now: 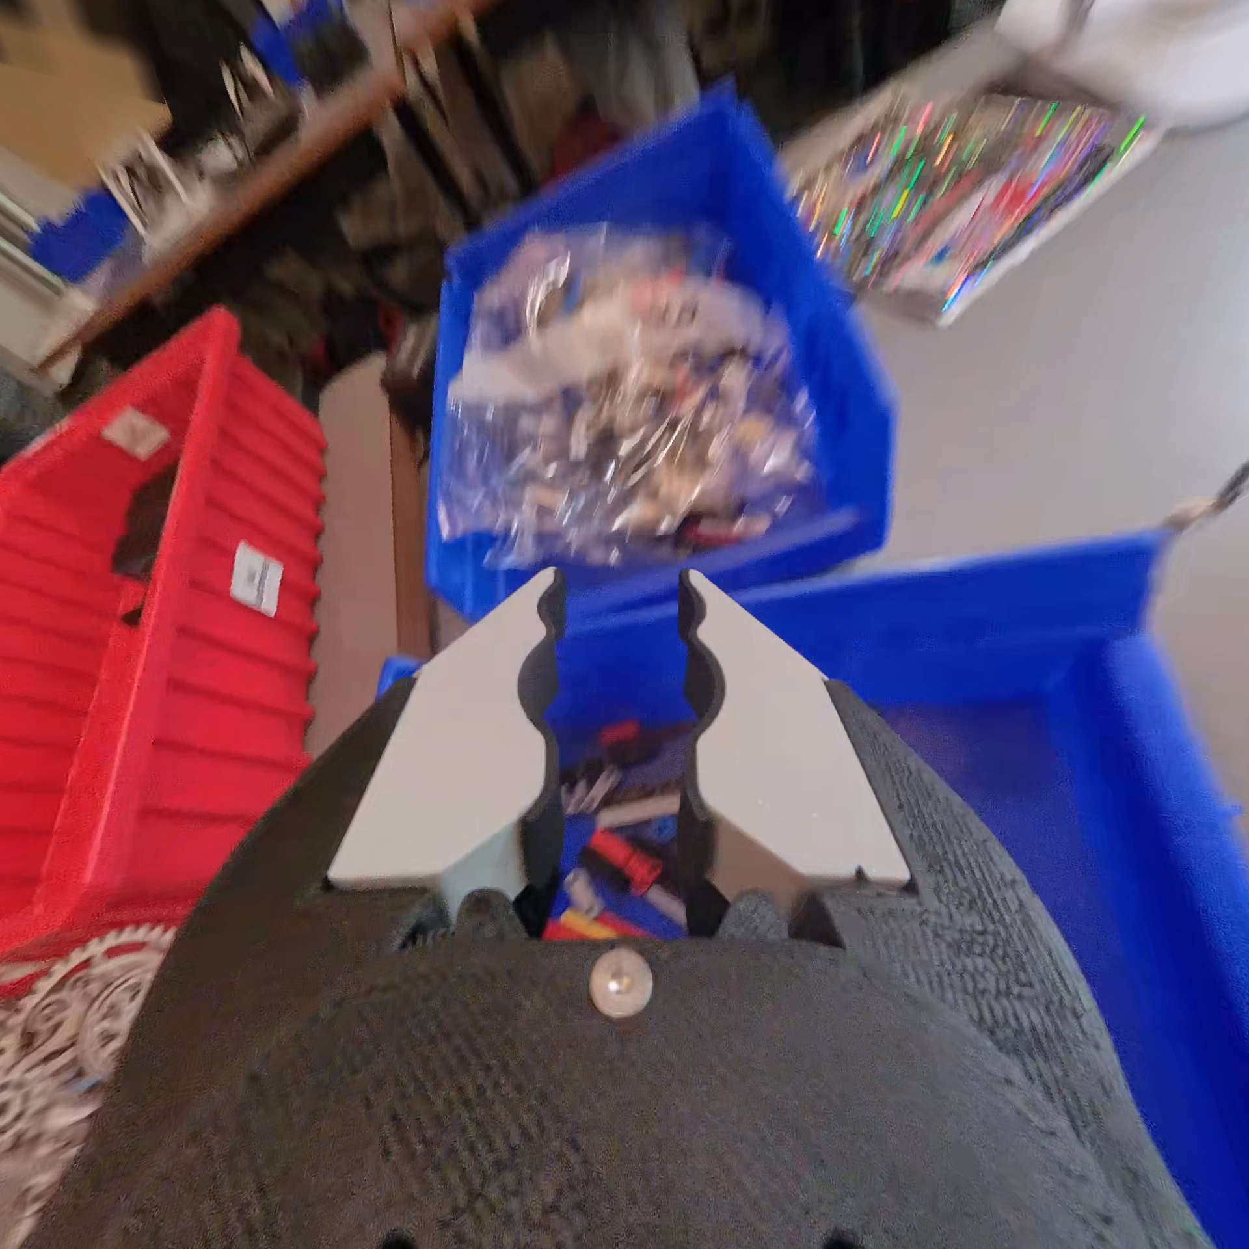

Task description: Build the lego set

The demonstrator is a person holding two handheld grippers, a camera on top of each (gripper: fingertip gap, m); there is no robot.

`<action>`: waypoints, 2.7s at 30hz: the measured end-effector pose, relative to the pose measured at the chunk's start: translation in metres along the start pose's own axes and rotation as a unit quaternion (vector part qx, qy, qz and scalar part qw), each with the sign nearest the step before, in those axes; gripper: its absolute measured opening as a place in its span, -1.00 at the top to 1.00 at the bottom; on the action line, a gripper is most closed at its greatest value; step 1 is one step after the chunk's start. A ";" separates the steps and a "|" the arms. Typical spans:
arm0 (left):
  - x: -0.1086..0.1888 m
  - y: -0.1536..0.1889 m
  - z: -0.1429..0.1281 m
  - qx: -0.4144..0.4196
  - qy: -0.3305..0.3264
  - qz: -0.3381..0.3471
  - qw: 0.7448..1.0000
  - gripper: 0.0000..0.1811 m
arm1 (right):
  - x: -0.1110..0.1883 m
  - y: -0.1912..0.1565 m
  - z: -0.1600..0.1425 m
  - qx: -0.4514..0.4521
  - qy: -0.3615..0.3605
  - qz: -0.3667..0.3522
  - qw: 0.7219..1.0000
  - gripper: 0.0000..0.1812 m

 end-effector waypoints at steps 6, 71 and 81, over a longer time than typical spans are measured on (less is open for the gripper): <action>0.041 0.069 0.068 0.063 0.169 -0.048 0.983 0.60 | 0.003 0.001 0.005 0.000 0.013 -0.002 1.000 0.54; 0.013 0.313 0.077 0.094 0.324 -0.166 0.926 0.96 | 0.009 0.018 0.014 -0.094 0.058 0.004 0.994 0.48; 0.010 0.318 0.074 0.099 0.294 -0.188 0.932 1.00 | 0.011 0.019 0.015 -0.083 0.069 -0.011 0.994 1.00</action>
Point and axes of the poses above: each gripper's, where its closed fingertips meet, x back along the fingers, z out of its top, y = z × x across the jaws, the point moved 4 cm from there along x, back along the fingers, and after that the axes turned 3 degrees about -y, right-handed, at the moved point
